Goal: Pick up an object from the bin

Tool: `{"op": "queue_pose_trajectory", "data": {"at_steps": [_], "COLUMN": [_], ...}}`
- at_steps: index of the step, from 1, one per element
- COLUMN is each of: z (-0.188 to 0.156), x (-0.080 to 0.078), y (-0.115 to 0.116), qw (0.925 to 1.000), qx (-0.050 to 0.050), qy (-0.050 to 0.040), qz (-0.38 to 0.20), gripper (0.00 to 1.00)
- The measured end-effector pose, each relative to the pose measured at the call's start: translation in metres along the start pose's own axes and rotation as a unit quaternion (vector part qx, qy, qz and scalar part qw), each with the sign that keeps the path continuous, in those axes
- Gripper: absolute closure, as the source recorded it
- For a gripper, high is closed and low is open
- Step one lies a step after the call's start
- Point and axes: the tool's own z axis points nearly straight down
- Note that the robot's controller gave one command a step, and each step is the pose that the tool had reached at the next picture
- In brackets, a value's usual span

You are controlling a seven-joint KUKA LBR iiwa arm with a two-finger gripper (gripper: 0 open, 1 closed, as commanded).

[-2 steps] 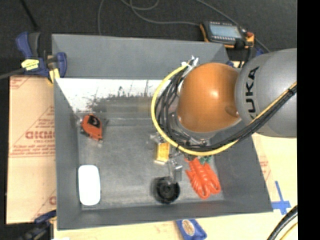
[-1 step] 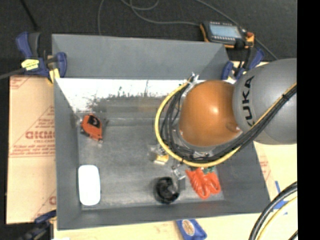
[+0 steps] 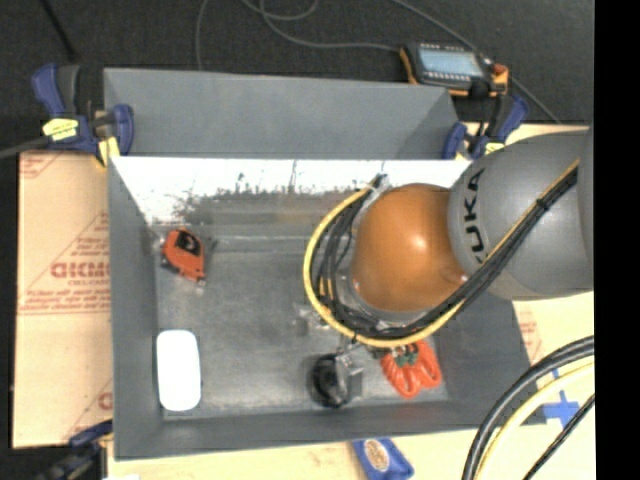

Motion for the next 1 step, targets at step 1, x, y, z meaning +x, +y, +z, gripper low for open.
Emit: {"op": "queue_pose_trajectory", "data": {"at_steps": [1], "z": [0.0023], "x": [0.0097], "y": [-0.0228], "qw": [0.9973], "qx": [0.001], "qy": [-0.0003], "qz": [-0.074], "gripper": [0.0]}}
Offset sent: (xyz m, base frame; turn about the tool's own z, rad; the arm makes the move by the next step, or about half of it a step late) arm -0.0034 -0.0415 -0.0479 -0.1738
